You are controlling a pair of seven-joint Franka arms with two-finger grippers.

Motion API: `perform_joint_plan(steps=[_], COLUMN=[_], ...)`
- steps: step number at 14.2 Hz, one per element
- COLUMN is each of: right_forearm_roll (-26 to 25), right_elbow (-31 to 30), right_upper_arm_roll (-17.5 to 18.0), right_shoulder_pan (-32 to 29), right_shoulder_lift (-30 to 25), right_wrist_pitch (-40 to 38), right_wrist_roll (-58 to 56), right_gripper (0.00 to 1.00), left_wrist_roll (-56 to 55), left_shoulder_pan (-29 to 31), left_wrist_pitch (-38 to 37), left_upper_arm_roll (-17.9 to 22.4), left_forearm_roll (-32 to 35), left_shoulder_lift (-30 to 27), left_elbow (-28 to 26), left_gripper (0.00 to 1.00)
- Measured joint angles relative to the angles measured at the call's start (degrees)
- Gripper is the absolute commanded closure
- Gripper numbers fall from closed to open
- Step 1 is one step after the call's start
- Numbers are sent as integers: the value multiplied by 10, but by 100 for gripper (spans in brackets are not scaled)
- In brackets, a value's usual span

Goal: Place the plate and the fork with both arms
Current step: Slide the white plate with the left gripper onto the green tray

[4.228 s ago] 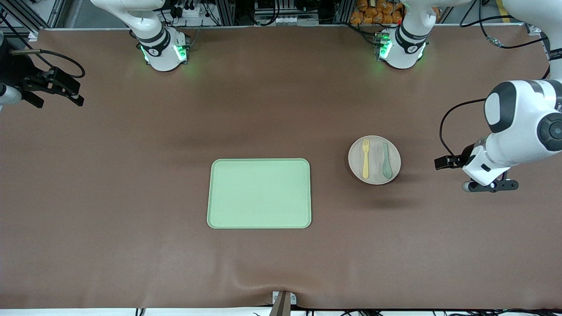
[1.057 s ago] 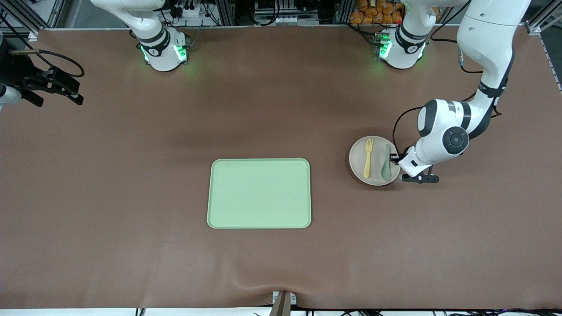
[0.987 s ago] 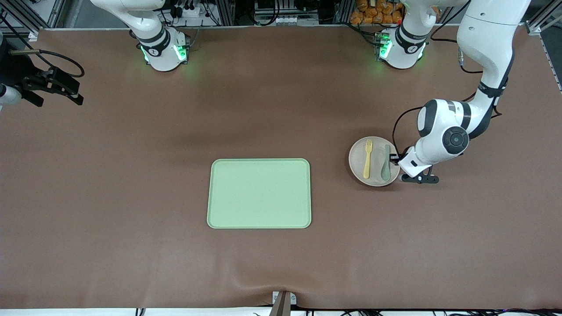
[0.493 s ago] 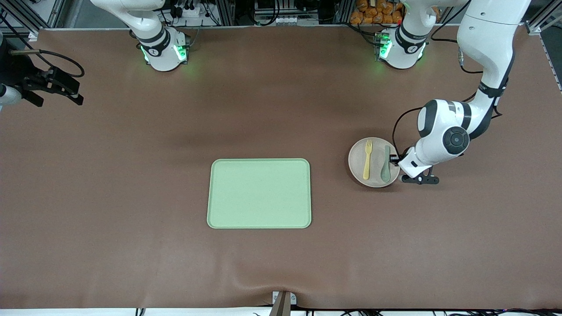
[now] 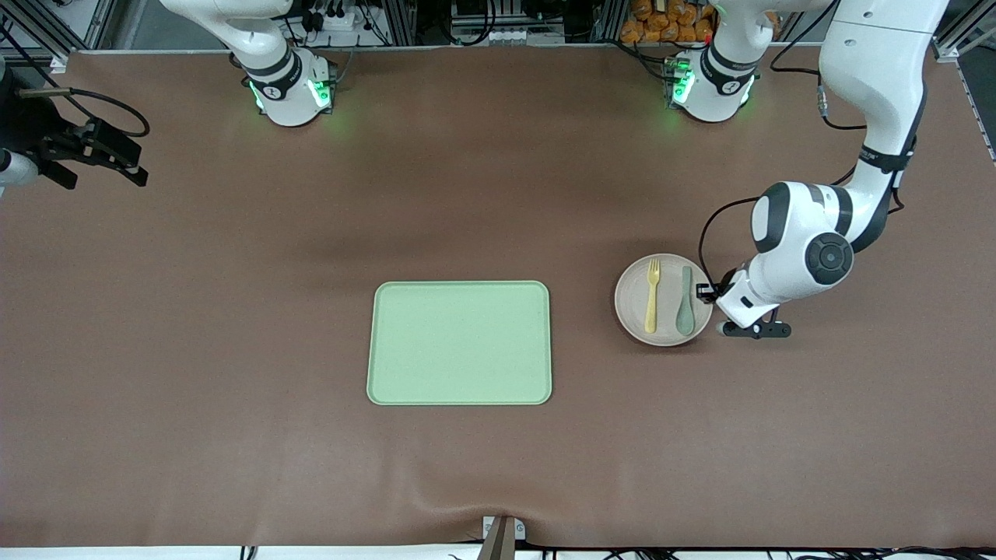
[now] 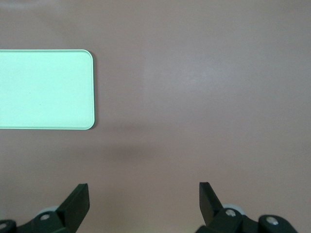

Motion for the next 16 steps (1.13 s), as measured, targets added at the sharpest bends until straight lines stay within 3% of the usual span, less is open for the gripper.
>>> perform_joint_plan(steps=[9, 16], right_forearm_roll=[0, 0], right_elbow=[0, 0], right_upper_arm_roll=[0, 0], right_shoulder_pan=[0, 0], right_shoulder_lift=[0, 0], right_wrist_pitch=[0, 0], right_wrist_roll=[0, 0], right_gripper=[0, 0], left_wrist_roll=[0, -2], left_shoulder_pan=[-9, -40], left_wrist_pitch=[-38, -37], left_upper_arm_roll=[-47, -86], left_forearm_roll=[-119, -127], left_shoulder_lift=[10, 104], left_elbow=[114, 209], left_gripper=[100, 100])
